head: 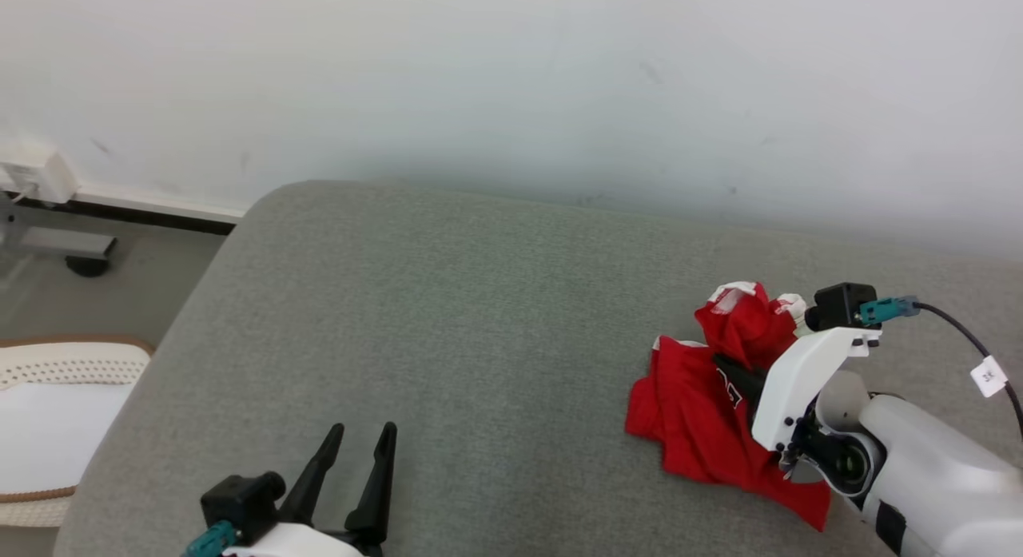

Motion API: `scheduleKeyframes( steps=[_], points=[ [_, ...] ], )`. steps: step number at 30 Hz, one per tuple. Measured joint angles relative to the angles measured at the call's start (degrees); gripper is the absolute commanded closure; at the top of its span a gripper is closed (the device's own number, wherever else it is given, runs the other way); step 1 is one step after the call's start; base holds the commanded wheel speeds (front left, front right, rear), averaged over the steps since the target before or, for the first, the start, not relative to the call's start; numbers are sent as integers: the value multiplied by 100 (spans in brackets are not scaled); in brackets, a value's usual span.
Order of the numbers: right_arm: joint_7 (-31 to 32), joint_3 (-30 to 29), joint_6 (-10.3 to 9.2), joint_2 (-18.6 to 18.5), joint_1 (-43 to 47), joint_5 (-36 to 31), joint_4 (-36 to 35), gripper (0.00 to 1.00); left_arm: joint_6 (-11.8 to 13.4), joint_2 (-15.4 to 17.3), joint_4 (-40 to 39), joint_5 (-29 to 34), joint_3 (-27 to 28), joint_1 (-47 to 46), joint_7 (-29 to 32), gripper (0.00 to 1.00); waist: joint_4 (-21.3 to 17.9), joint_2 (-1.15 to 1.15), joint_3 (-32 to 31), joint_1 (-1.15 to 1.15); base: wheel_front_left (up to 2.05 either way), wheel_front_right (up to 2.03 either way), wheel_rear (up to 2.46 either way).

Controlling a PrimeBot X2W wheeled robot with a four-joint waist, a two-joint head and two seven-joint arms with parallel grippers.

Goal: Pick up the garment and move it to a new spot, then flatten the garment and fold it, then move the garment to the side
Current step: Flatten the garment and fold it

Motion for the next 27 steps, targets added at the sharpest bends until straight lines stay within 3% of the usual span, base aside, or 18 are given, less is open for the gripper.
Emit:
scheduleKeyframes(
  steps=[1, 3, 5, 6, 11, 16, 21, 27],
  points=[
    [0, 5, 0, 68, 1, -10, 76, 100, 0, -4, 12, 0, 3, 0, 0, 0, 41, 0, -4, 0, 0, 0, 0],
    [-12, 5, 0, 199, -1, -18, 200, 65, 0, -18, 18, 0, 14, 0, 0, 0, 101, 0, 3, 0, 0, 0, 0],
    [-8, 7, 0, 332, -2, -18, 321, 42, -3, -30, 33, -1, 18, -1, 0, 0, 130, 0, 34, 0, 0, 0, 0],
    [1, 10, 0, 394, -2, -16, 374, 0, -11, -37, 46, -1, 19, -1, 0, 0, 138, 0, 50, 0, 0, 0, 0],
    [8, 15, 0, 615, -2, -1, 424, 0, -35, -65, 85, -2, 53, -17, 0, 0, 105, 0, 103, 0, 0, 0, 0],
    [-281, -108, 0, 538, 23, 34, -92, 0, -34, -82, 102, -1, 133, -21, 0, 0, -46, 0, 95, 0, 0, 0, 0],
    [-834, -357, 0, 87, 135, 33, -918, 0, -26, -91, 57, 2, 248, 6, 0, 0, -246, 0, 43, 0, 0, 0, 0],
    [-1734, -670, 0, -779, 329, -220, -1610, 0, 2, -86, -74, 65, 422, 92, 0, 0, -513, 0, -28, 0, 0, 0, 0]
  ],
)
